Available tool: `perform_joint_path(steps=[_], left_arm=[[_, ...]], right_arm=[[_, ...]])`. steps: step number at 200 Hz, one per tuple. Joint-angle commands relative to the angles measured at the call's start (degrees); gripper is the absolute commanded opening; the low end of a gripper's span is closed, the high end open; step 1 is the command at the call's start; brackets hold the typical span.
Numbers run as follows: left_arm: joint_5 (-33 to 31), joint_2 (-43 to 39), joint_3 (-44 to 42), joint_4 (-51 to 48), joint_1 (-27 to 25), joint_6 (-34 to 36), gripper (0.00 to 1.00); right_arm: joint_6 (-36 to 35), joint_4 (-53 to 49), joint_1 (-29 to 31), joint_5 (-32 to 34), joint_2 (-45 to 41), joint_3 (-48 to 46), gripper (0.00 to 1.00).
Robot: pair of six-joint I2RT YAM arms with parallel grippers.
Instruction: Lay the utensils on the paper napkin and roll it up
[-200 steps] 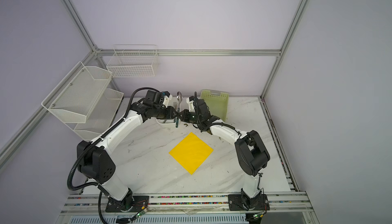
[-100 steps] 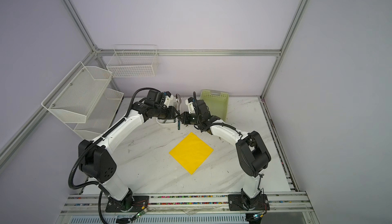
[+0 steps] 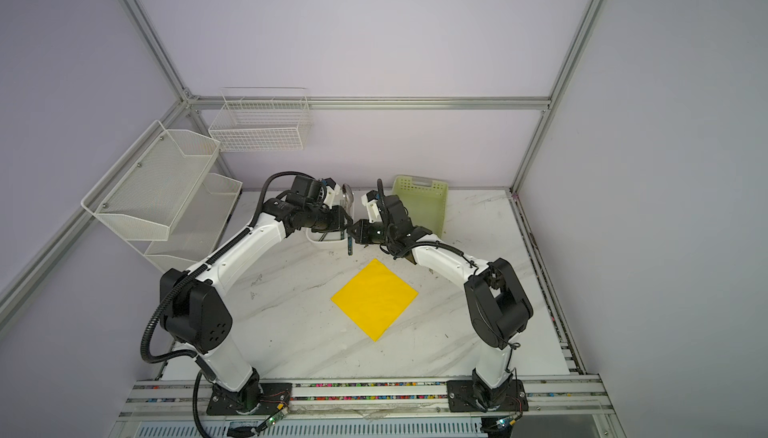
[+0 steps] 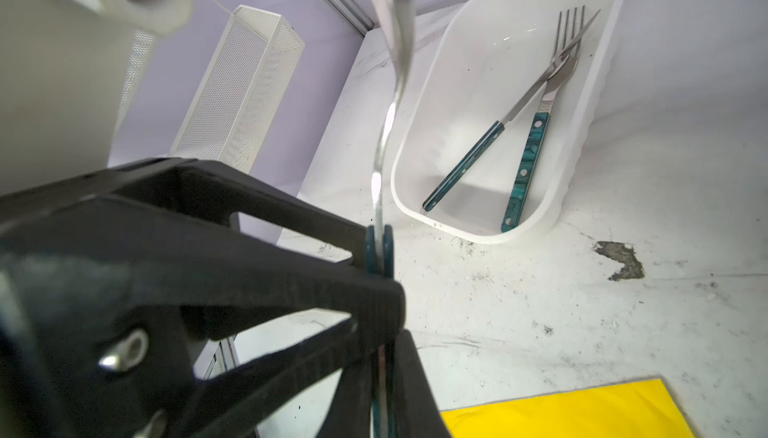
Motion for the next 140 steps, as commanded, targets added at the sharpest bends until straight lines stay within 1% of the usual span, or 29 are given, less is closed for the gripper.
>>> perform_joint_path(steps=[1,57,75,126,134,140], left_arm=[[0.11,0.19,4.98,0.99,-0.6,-0.39,0.29],[1.89,0.45,4.59,3.07,-0.63,-1.42,0.26],[1.85,0.47,4.41,3.17,-0.69,-1.53,0.21],[1.21,-0.4,3.31,3.18,-0.93,-1.27,0.13],[1.17,-0.46,3.18,3.19,-0.94,-1.1,0.11],[1.17,-0.47,3.08,3.08,-1.0,-0.88,0.11]], right_arm=[[-0.93,2.33,0.54,-1.17,-2.52,0.51,0.04],[-0.6,3.46,0.71,-2.04,-2.26,0.15,0.04],[-0.58,3.31,0.71,-1.67,-2.35,-0.09,0.04],[-0.31,2.78,0.66,-0.59,-2.75,-0.31,0.04],[-0.31,2.57,0.71,-0.39,-2.78,-0.28,0.05],[-0.41,2.43,0.71,-0.54,-2.94,-0.31,0.08]])
